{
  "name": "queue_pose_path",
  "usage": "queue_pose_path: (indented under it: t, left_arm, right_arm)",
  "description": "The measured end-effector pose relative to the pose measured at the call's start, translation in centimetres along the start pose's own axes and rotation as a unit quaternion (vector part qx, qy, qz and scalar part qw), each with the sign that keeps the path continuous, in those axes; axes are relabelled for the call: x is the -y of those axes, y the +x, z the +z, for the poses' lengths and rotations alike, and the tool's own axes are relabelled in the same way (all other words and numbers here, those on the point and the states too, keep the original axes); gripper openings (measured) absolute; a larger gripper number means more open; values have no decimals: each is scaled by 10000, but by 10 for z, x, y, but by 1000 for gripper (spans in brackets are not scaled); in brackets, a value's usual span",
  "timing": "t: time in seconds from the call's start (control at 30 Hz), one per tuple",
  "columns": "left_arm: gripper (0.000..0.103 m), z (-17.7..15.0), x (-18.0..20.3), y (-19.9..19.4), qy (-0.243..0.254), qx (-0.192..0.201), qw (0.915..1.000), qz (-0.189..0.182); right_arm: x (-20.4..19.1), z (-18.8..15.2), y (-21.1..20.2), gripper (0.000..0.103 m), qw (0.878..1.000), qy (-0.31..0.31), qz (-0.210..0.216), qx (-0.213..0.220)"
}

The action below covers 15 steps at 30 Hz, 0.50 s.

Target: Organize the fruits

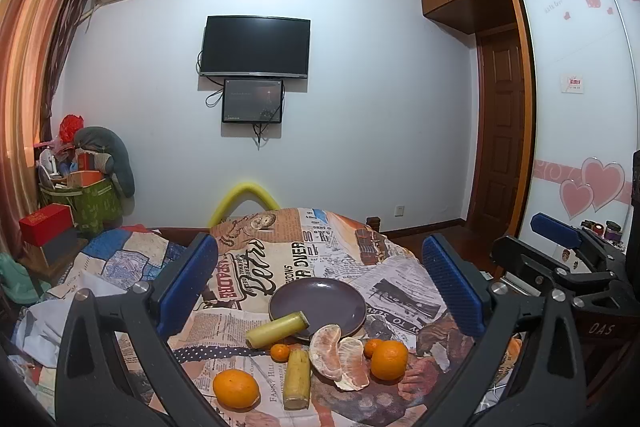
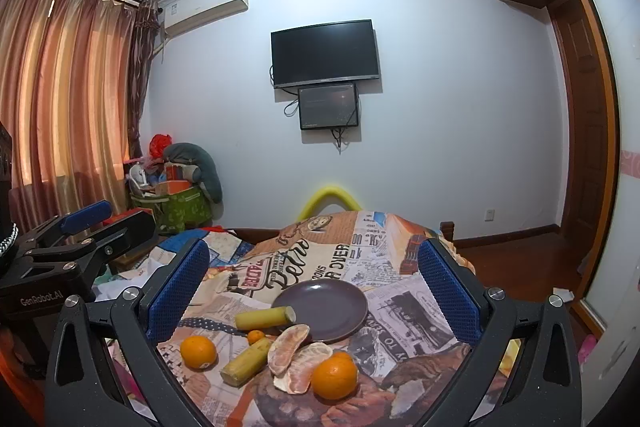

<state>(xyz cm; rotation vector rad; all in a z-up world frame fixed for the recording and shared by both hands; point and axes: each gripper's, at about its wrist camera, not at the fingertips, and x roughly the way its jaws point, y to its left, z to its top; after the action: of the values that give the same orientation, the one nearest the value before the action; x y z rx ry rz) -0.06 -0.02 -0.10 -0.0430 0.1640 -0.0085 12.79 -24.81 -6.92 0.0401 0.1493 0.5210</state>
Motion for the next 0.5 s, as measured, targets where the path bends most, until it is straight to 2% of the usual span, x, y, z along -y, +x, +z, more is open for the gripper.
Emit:
queue_pose_path:
  t: [0.5]
  left_arm:
    - [103,-3,-2,1,-45,-3,10000,0]
  right_arm:
    - [1,-1,0,103,10000,-6,-11,-2]
